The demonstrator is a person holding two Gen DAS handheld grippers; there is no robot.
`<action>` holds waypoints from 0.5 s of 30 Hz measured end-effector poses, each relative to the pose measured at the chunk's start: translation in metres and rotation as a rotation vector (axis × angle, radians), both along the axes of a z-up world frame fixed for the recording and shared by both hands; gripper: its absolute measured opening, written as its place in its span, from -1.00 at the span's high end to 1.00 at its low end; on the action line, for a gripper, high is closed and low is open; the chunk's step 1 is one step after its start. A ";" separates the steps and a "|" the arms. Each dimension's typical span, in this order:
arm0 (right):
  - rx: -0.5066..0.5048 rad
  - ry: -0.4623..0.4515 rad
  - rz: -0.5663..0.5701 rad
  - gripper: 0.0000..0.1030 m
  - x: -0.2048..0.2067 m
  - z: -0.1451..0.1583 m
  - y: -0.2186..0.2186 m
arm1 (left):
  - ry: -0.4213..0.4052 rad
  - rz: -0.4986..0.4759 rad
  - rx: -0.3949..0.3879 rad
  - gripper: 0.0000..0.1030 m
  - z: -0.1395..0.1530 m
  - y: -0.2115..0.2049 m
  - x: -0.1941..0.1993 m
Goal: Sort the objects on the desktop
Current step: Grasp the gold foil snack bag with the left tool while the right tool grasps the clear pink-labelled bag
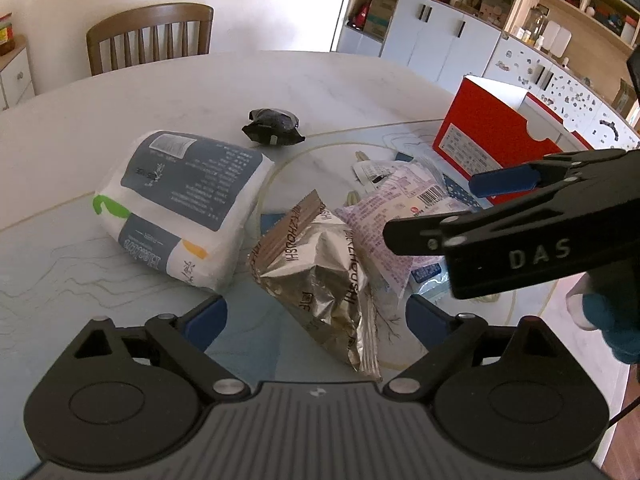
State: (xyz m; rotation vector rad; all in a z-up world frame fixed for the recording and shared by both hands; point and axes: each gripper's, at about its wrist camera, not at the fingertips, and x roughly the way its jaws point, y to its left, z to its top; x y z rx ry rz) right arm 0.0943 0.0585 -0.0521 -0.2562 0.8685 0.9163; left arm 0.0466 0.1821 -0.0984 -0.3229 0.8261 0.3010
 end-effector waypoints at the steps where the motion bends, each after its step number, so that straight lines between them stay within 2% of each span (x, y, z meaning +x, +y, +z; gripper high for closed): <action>1: -0.004 0.000 0.003 -0.94 0.000 -0.001 0.002 | -0.003 0.003 -0.002 -0.79 -0.001 0.001 0.000; 7: -0.027 0.007 0.021 -0.87 -0.001 -0.009 0.008 | -0.006 0.004 -0.022 -0.53 -0.005 0.006 0.000; 13: -0.041 0.017 0.016 -0.80 0.000 -0.014 0.009 | -0.014 0.001 -0.030 -0.44 -0.007 0.008 0.000; 15: -0.039 0.022 0.017 -0.77 0.001 -0.015 0.009 | -0.015 -0.001 -0.037 -0.34 -0.007 0.009 0.000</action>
